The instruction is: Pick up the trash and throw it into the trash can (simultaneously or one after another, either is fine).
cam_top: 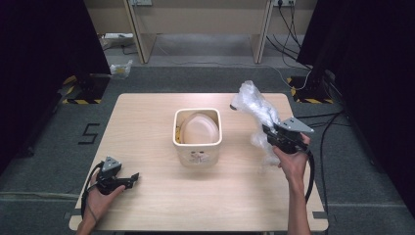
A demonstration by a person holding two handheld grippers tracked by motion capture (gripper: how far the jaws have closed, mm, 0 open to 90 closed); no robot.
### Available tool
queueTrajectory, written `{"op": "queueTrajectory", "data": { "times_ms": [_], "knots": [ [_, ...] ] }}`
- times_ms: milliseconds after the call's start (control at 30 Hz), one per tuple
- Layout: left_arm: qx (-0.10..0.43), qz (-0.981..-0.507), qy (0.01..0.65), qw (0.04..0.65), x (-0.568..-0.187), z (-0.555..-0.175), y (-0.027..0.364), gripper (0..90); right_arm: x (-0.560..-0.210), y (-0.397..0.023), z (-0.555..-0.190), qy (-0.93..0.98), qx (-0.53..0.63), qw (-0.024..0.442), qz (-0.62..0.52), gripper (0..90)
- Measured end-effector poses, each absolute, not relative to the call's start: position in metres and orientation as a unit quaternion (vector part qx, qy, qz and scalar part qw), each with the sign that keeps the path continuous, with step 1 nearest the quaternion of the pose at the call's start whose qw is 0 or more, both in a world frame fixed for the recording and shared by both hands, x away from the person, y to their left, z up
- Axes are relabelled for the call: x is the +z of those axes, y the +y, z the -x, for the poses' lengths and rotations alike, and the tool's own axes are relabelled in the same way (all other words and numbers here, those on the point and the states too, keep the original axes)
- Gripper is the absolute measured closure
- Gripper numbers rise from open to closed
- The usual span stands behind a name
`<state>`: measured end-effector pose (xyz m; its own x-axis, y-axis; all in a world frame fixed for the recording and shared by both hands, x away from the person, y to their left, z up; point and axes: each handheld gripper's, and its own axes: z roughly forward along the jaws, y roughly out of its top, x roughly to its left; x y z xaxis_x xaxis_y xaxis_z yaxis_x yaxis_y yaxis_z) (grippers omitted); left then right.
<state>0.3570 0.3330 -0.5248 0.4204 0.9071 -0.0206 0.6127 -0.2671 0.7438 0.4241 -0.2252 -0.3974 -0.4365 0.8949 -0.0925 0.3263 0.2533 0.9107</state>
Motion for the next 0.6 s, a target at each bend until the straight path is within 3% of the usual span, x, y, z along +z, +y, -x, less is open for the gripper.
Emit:
{"op": "queueTrajectory", "data": {
  "times_ms": [600],
  "knots": [
    [0.211,-0.767,0.495,0.349,-0.525,-0.357,0.333,14.8,-0.381,-0.208,-0.422,0.728,0.459,0.325,-0.391,70.1]
  ]
}}
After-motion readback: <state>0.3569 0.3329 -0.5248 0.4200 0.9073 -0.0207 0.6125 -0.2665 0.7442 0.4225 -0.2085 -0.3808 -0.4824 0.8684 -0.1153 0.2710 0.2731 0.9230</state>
